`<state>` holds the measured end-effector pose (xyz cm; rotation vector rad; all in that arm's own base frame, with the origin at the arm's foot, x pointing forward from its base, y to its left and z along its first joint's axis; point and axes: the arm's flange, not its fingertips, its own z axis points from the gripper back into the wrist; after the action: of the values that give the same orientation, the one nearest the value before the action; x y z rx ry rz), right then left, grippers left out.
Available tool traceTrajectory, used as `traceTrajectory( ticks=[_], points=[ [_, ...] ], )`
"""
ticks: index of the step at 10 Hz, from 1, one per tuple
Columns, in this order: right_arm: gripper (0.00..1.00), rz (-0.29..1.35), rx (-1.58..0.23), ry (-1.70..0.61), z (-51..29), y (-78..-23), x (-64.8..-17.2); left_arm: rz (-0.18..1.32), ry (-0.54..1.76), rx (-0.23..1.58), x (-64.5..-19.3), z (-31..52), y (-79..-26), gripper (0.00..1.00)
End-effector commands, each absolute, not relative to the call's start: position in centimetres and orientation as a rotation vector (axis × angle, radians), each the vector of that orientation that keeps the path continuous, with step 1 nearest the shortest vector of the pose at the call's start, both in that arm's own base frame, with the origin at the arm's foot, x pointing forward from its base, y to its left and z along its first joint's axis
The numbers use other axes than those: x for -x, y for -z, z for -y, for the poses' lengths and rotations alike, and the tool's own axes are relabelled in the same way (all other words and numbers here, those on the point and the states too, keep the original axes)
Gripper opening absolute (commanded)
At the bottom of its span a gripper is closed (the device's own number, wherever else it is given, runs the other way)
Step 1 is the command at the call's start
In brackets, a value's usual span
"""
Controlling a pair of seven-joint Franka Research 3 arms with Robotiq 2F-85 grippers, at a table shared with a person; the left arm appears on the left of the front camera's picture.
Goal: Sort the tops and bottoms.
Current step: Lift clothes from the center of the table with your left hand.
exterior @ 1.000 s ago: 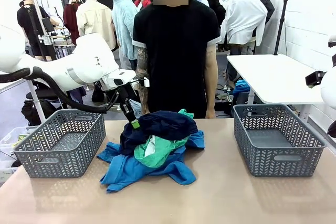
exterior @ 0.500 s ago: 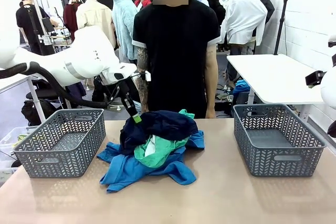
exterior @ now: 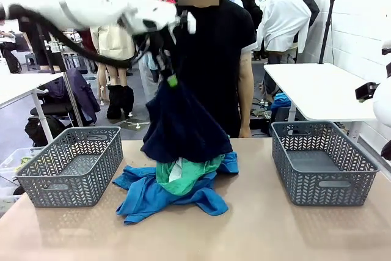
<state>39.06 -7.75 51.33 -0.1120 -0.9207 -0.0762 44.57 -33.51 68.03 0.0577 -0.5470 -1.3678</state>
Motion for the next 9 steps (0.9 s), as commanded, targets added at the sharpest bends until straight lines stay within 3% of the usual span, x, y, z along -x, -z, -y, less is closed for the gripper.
traceTrajectory(
  ticks=[1,5,9],
  points=[
    [1.00,0.911,0.117,0.081,7.7,-51.2,-39.1,0.646,1.357,-0.128,-43.3,36.4,-74.9,0.00],
    [1.00,0.911,0.117,0.081,7.7,-51.2,-39.1,0.920,1.253,-0.225,-35.6,42.4,-88.9,0.00],
    [1.00,0.911,0.117,0.081,7.7,-51.2,-39.1,1.066,1.186,-0.150,-29.7,43.4,-96.3,0.00]
  ],
)
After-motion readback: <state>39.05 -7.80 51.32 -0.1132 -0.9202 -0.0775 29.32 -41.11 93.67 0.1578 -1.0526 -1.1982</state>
